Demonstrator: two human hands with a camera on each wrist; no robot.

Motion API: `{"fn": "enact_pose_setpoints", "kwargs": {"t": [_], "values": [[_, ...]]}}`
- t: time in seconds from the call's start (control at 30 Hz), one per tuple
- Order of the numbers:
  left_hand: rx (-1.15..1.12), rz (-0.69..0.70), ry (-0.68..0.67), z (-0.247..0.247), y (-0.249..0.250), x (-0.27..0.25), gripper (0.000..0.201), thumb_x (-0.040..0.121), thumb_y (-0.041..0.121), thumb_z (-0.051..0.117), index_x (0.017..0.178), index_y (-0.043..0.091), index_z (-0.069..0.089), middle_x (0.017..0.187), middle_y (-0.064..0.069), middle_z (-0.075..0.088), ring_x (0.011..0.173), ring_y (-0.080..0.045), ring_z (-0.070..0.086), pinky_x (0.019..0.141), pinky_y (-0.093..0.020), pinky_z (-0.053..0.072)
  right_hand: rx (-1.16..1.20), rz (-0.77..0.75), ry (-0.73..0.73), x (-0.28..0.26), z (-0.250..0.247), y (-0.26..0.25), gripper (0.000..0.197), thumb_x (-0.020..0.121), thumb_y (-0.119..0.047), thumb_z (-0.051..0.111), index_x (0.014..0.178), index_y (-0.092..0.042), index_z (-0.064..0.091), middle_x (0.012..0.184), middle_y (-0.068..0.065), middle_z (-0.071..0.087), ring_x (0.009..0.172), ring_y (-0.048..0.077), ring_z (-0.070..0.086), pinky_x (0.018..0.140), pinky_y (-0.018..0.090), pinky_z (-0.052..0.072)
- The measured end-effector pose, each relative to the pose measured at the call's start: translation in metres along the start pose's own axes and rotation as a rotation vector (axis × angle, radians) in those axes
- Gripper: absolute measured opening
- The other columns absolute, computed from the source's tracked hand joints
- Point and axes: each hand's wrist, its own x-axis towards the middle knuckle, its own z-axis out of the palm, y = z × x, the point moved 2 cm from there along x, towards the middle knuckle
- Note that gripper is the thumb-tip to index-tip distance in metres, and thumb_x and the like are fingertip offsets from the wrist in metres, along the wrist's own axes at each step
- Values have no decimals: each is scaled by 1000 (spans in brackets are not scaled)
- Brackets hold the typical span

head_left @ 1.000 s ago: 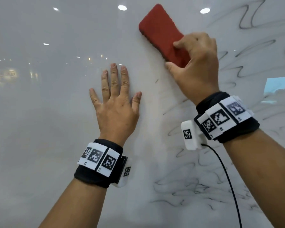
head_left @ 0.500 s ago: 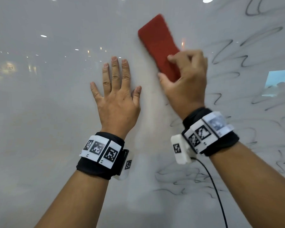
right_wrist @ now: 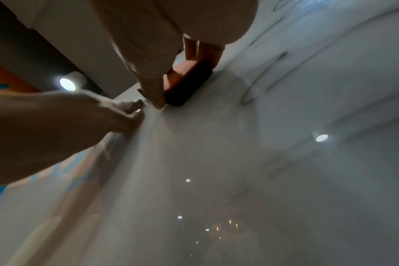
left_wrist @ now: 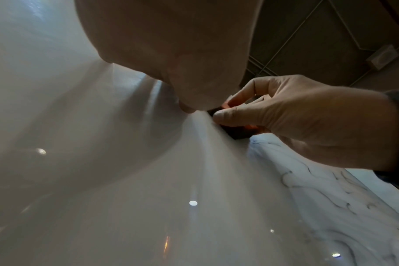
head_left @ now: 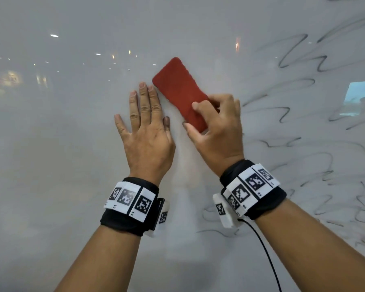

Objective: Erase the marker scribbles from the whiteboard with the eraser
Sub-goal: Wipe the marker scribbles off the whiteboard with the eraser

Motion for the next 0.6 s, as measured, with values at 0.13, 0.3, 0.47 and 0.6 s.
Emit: {"fn": "enact_pose_setpoints", "kwargs": {"t": [0.13, 0.3, 0.47, 0.6], "values": [[26, -11, -3, 0, -2, -4, 62, 104, 32, 26, 158, 20, -4, 166, 4, -7, 152, -14, -5, 119, -59, 7, 8, 47, 142, 21, -18, 22, 33, 70, -23, 83, 98, -9, 71, 105, 19, 58, 94, 36, 54, 82, 39, 50], [25, -28, -9, 0, -1, -6, 62, 105, 34, 25, 158, 19, -3, 166, 3, -6, 152, -15, -6, 119, -60, 5, 43, 172, 179, -4, -7, 15, 36, 70, -23, 85, 100, -8, 71, 107, 19, 57, 96, 35, 54, 85, 36, 49], [18, -42, -19, 1, 0, -8, 62, 104, 34, 25, 158, 19, -3, 166, 2, -6, 152, -16, -7, 119, -61, 3, 40, 74, 62, -19, -6, 16, 34, 72, -24, 85, 99, -8, 73, 107, 19, 58, 94, 35, 55, 80, 41, 52], [-5, -56, -20, 1, 2, -9, 63, 104, 33, 26, 158, 20, -5, 166, 2, -8, 152, -16, -8, 119, -61, 1, 38, 180, 240, -8, -16, 29, 36, 71, -25, 85, 100, -8, 73, 109, 20, 57, 98, 34, 55, 87, 34, 49]]}}
